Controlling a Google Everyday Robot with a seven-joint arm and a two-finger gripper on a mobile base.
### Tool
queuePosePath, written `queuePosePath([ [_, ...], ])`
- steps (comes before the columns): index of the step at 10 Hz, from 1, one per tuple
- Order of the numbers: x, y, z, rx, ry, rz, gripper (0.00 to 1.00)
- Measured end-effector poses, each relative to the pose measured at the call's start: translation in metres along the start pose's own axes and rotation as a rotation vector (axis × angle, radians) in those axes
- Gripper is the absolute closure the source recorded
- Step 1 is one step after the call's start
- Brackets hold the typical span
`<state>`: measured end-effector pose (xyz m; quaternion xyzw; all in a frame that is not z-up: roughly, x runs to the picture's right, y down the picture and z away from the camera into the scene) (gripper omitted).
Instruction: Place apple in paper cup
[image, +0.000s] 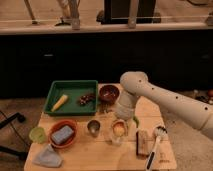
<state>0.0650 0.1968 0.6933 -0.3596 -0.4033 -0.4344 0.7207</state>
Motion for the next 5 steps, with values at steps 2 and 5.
queuePosePath([
  [2,0.001,0.0033,0.0018,0.013,-0.01,-0.003,0.49],
  [5,0.0031,0.0032,0.0044,0.026,-0.025,-0.015,0.22],
])
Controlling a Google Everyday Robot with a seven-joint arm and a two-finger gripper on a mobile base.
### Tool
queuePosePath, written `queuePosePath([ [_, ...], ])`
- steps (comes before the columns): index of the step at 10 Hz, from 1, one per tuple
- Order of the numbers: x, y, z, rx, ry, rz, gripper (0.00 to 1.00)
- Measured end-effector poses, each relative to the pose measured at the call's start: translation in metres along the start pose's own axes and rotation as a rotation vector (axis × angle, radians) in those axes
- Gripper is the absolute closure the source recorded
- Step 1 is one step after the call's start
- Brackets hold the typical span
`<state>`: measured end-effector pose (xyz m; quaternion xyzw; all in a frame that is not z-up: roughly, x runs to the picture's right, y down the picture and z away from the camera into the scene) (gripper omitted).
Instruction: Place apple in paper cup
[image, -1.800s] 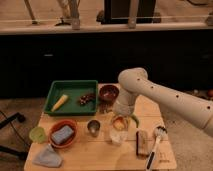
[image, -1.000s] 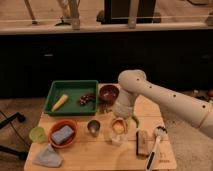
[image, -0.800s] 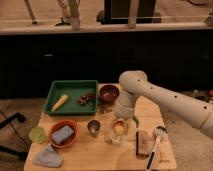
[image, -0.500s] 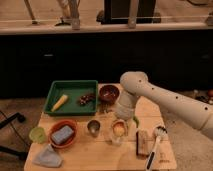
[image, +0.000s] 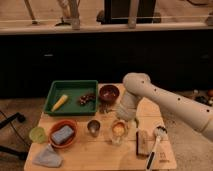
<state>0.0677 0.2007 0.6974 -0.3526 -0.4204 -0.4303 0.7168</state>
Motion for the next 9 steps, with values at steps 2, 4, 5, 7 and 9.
queuePosePath([
  [2,0.0009,0.0009,0.0002,0.007,-0.004,-0.005,0.2],
  [4,0.001,0.0025,-0.001,0.013,-0.002,-0.007,0.2],
  [5,0.0009,0.0026,-0.0021,0.016,0.001,-0.009,0.2],
  [7,0.0008,0.004,-0.004,0.021,0.009,-0.012,0.2],
  [9,0.0007,0.0054,-0.0074,0.026,0.022,-0.014,0.2],
])
